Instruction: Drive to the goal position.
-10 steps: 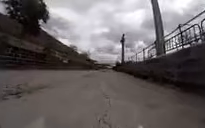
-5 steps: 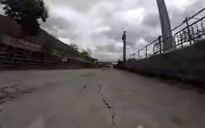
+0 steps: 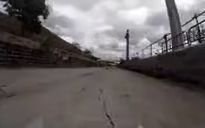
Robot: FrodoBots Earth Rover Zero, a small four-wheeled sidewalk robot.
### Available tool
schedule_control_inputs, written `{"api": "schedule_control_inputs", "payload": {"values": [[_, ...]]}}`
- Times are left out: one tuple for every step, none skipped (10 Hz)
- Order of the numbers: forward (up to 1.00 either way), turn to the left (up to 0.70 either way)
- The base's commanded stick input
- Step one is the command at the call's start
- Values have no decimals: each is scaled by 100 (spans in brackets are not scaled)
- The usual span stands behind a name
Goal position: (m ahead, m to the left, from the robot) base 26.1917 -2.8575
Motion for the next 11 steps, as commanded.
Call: {"api": "schedule_control_inputs", "payload": {"values": [[100, 0], [100, 0], [100, 0], [100, 0], [100, 0], [100, 0], [100, 0], [100, 0], [100, 0], [100, 0], [100, 0]]}}
